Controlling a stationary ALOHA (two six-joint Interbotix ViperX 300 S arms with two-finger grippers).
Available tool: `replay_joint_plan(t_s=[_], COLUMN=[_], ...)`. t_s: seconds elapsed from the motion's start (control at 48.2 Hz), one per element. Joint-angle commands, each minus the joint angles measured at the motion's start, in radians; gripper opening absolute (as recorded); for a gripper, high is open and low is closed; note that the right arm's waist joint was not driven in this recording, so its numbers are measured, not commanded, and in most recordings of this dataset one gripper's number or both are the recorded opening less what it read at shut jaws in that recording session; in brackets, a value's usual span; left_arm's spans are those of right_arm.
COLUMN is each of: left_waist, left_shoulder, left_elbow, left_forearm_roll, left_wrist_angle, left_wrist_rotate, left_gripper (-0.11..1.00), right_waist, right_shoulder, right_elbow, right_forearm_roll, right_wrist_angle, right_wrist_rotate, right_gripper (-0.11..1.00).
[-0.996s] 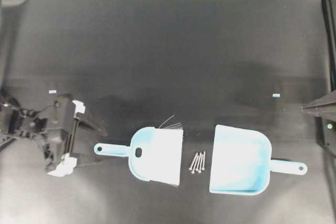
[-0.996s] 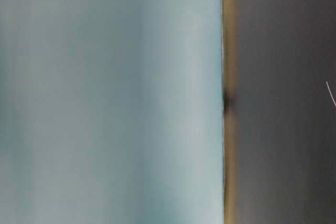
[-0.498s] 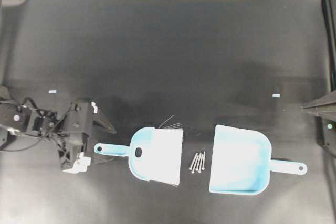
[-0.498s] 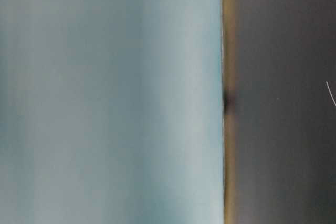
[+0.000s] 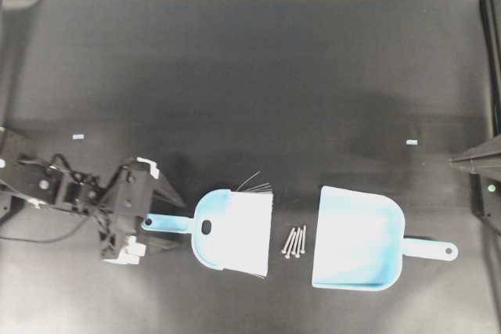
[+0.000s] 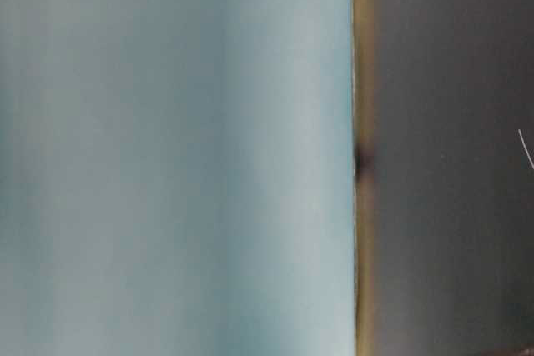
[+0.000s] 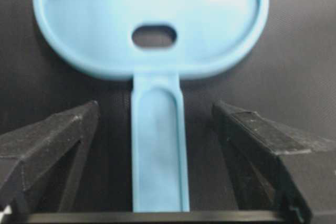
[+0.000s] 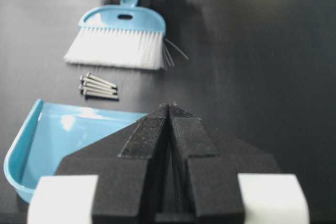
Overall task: Hold the dustpan with a person, while the left arm uses a hand brush to gather the screws into the dustpan.
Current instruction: 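Close the left gripper on the brush handle and lift the brush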
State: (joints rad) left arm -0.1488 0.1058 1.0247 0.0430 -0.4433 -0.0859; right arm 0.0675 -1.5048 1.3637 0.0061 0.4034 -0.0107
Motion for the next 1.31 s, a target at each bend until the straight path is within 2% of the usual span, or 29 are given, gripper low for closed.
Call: replay_joint_plan(t_s=[0.0,0.374,0.581,0.685,0.768,0.913,1.079,1.287], left_waist=[-0.008,-0.003,-0.005,-0.003,-0.003,-0.002,0.018,0.038], left_shoulder=[0.008,0.021,0.029,0.029,0.028,0.009,-0.074,-0.175], left_elbow=[-0.012,-0.032,-0.035,-0.032,-0.035,-0.054,-0.081,-0.121], left_forearm_roll=[0.003,0.003,0.003,0.003,0.003,0.003,0.003,0.003], left_wrist_angle=[-0.008,-0.003,0.02,0.023,0.043,0.095,0.176,0.341], left_wrist_rotate=[-0.002,-0.012,-0.026,-0.028,-0.028,-0.026,-0.012,0.011], left_gripper=[0.85,0.83,0.75,0.68,0.57,0.3,0.3,0.3], right_waist=[0.0,0.0,0.002,0.0,0.0,0.002,0.0,0.0], right_shoulder=[0.006,0.005,0.005,0.005,0.006,0.005,0.006,0.006], right_elbow=[-0.008,-0.008,-0.008,-0.006,-0.008,-0.008,-0.006,-0.008], right_forearm_roll=[-0.002,-0.002,-0.002,-0.002,-0.002,-0.002,-0.002,-0.002], right_wrist_angle=[-0.005,-0.005,-0.005,-0.005,-0.005,-0.005,-0.005,-0.005], right_wrist_rotate=[-0.008,-0.008,-0.008,-0.008,-0.008,-0.008,-0.008,-0.008], right_gripper=[-0.01,-0.01,-0.01,-0.01,-0.01,-0.01,-0.01,-0.01])
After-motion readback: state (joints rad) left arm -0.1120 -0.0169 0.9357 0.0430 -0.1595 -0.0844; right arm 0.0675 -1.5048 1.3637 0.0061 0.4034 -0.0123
